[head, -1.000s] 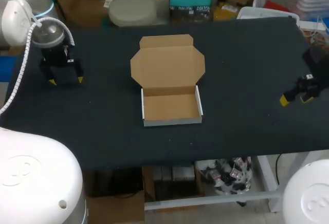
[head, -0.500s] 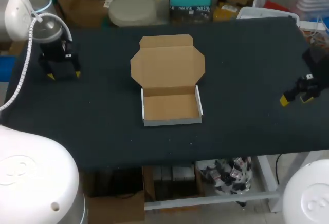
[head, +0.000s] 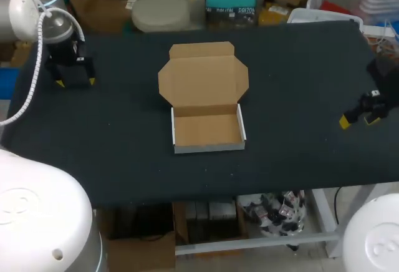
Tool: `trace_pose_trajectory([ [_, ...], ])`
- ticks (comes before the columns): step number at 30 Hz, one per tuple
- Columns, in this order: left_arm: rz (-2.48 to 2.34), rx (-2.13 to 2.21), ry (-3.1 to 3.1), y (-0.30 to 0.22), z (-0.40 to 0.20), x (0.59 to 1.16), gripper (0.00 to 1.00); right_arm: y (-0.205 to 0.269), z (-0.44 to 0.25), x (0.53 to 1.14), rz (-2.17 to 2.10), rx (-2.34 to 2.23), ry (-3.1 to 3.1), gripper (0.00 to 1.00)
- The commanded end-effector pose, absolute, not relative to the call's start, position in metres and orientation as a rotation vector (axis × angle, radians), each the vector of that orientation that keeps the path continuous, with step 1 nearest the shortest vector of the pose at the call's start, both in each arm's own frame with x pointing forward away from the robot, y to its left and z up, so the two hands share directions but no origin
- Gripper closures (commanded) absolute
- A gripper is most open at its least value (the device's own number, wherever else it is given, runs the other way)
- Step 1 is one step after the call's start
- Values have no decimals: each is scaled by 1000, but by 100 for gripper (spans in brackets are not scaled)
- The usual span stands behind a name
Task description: Assemble the packaging by folding the flat box into shape, placing the metal phone stand inside, and closing the box properly
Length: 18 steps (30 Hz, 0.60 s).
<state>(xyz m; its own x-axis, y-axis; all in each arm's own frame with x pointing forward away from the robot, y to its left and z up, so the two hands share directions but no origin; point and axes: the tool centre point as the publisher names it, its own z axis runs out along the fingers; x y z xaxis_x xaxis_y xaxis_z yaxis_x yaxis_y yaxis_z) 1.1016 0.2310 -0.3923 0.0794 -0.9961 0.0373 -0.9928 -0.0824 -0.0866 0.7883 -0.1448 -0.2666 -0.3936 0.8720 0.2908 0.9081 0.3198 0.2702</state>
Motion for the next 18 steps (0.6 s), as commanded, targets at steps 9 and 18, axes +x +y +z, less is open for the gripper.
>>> trace_pose_trajectory([
  [9, -84, -2294, 2129, 236, -396, 1124, 0, -145, -265, 788, -599, -1673, -2475, 0],
  [18, -95, -2289, 2133, 236, -394, 1130, 0, -145, -265, 788, -599, -1673, -2475, 0],
])
